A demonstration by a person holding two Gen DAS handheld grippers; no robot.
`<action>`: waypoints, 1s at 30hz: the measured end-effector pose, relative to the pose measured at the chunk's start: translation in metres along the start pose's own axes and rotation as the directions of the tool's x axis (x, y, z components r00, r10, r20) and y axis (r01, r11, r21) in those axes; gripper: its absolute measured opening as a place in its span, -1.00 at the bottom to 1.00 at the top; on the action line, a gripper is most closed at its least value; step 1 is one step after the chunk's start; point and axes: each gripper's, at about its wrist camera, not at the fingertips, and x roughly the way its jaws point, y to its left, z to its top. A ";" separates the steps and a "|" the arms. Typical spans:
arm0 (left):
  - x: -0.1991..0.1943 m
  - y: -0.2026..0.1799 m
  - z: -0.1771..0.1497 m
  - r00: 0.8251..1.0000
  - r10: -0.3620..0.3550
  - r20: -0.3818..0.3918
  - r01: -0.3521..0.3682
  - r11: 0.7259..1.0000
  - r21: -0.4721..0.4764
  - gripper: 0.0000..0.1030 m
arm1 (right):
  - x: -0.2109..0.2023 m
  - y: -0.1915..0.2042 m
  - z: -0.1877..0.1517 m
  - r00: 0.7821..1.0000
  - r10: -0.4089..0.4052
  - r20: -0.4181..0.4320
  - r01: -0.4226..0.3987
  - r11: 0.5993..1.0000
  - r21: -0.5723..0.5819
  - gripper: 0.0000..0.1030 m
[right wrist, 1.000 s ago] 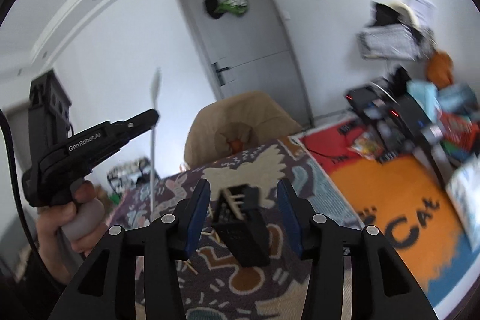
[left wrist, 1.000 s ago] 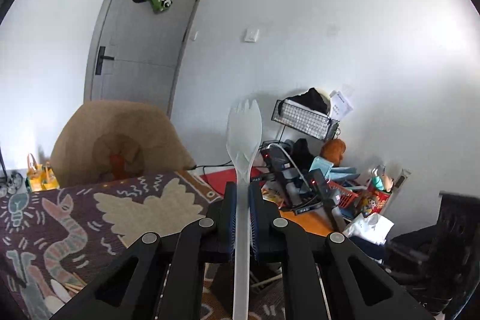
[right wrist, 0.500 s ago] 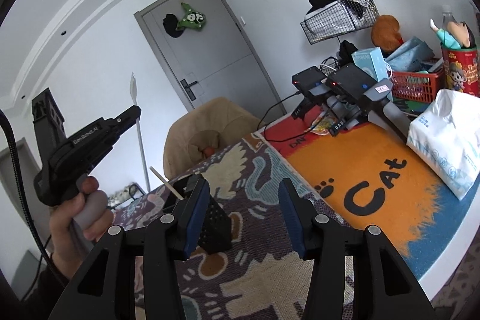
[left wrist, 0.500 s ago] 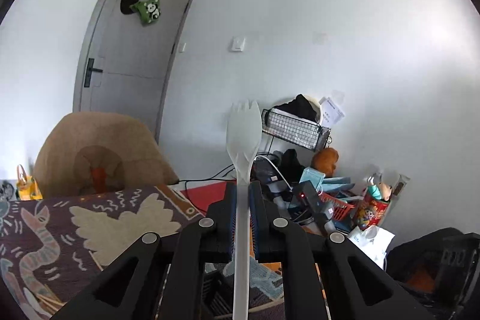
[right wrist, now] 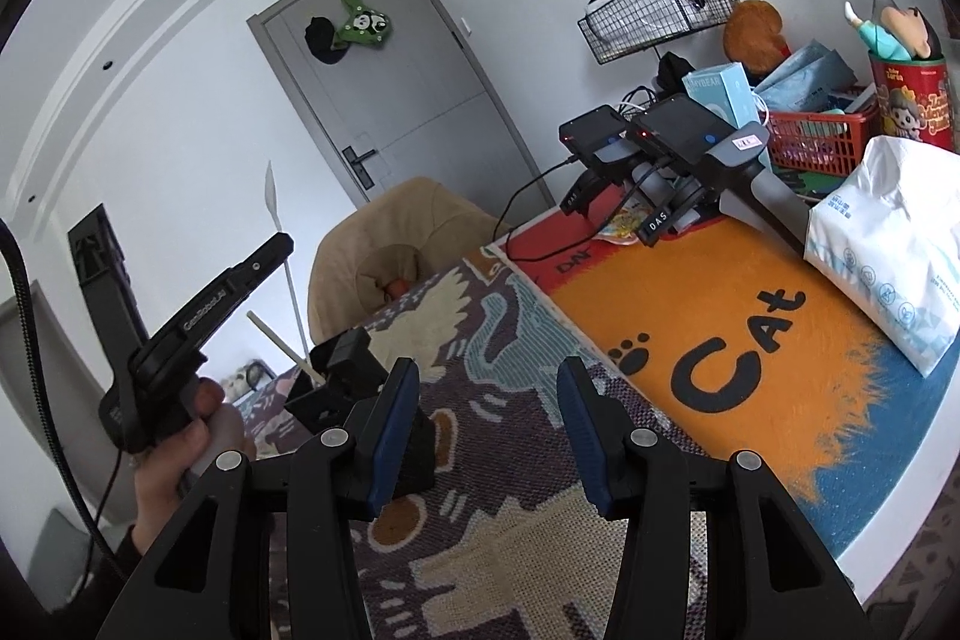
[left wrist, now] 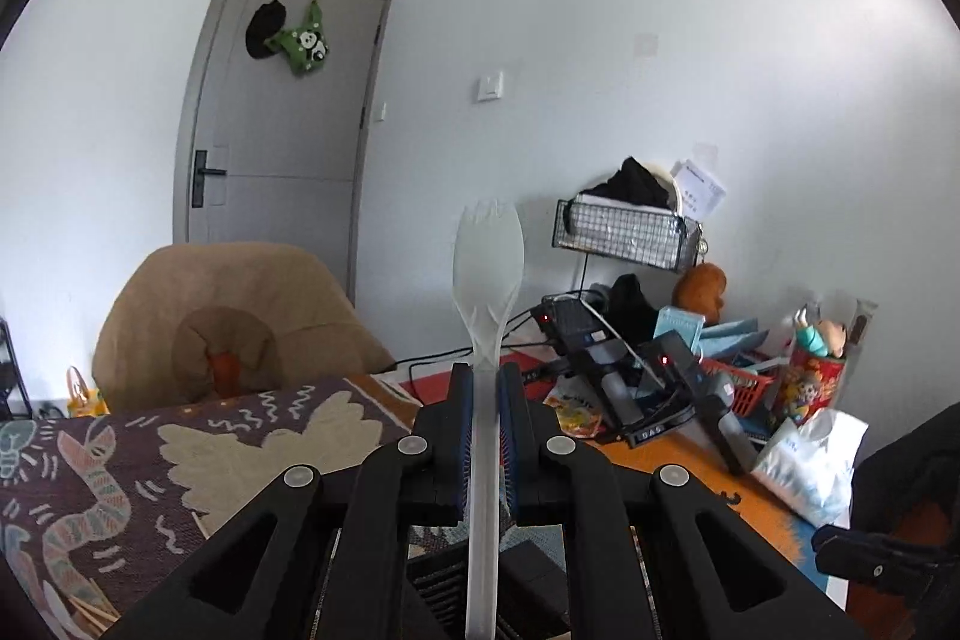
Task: Organize utensils
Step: 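Carry the white spork with the left gripper over the black holder, then lower the spork into the black holder and open the left gripper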
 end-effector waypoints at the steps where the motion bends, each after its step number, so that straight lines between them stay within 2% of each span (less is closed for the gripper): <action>1: 0.000 -0.001 0.000 1.000 0.000 -0.002 0.000 1.000 0.006 -0.83 | 0.000 0.000 0.000 1.000 0.000 -0.001 0.000 1.000 0.002 -0.06; 10: -0.015 0.000 -0.003 0.999 -0.009 -0.038 0.010 1.000 0.024 -0.83 | -0.001 0.010 -0.001 1.000 0.013 -0.006 -0.013 1.000 -0.010 -0.06; 21: -0.036 0.004 -0.010 1.000 0.002 -0.028 -0.001 1.000 0.030 -0.83 | 0.000 0.021 -0.004 0.999 0.026 -0.018 -0.026 0.999 -0.022 -0.06; 27: -0.036 0.004 -0.023 1.000 -0.003 -0.021 0.004 1.000 0.008 -0.83 | 0.001 0.021 -0.006 1.000 0.020 -0.024 -0.021 0.999 -0.027 -0.06; 30: -0.032 0.005 -0.032 0.999 -0.023 -0.048 0.022 1.000 -0.018 -0.83 | 0.003 0.019 -0.006 0.999 0.016 -0.029 -0.017 1.000 -0.023 -0.06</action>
